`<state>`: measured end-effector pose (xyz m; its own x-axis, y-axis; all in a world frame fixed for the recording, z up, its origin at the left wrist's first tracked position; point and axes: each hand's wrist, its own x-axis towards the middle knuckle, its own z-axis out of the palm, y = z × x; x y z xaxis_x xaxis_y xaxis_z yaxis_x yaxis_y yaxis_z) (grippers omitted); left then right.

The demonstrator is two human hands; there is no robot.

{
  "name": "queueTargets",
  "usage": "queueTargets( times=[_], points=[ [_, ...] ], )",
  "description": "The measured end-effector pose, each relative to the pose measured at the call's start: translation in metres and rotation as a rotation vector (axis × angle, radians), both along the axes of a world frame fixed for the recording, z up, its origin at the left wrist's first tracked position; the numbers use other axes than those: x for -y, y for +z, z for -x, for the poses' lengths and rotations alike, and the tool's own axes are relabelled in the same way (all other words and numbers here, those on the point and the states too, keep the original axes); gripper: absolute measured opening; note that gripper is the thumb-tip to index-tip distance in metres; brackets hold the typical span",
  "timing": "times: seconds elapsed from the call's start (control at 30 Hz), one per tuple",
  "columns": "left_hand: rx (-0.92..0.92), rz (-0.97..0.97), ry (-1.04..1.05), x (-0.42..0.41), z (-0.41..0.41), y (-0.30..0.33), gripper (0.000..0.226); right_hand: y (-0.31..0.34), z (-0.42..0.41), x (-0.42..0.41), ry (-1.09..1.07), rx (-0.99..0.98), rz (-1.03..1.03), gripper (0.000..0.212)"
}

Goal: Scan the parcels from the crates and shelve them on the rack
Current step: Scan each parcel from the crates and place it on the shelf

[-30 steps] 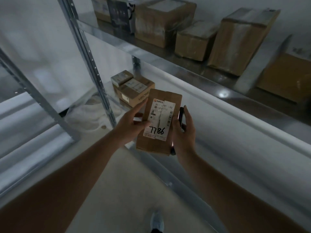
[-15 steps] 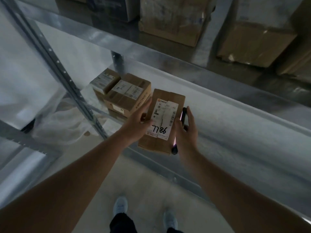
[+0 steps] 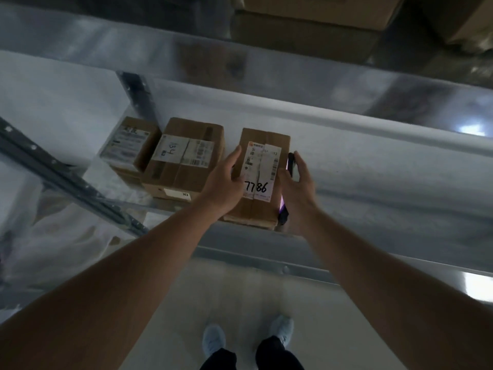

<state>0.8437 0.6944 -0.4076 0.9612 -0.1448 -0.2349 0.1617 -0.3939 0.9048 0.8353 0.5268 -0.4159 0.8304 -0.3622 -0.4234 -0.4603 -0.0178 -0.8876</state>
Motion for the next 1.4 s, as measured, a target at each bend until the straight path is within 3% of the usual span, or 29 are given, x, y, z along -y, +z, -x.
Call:
queueTargets(
  times=[0.47,0.63,0.8,1.03,1.2,1.4],
  points=[
    [0.007,-0.104,0.066,0.0,-0.03,-0.031,0.065,-0.026,-0.04,-0.012,0.037,0.054,0.063,0.064],
    [0.089,-0.247,0.004,0.002,-0.032,-0.025,0.058,-0.024,-0.038,-0.011,0.041,0.08,0.088,0.058],
    [0.298,-0.403,-0.069,0.007,-0.027,-0.01,0.064,-0.009,-0.028,0.002,0.078,0.075,0.1,0.048],
    [0.468,-0.532,-0.283,0.018,-0.005,0.029,0.057,0.035,0.013,0.018,0.171,0.1,0.328,0.045],
    [0.488,-0.68,-0.465,0.031,0.019,0.066,0.057,0.07,0.06,0.042,0.248,0.126,0.547,0.047],
    [0.506,-0.786,-0.541,0.069,0.066,0.118,0.057,0.11,0.122,0.077,0.26,0.081,0.742,0.048]
  ],
)
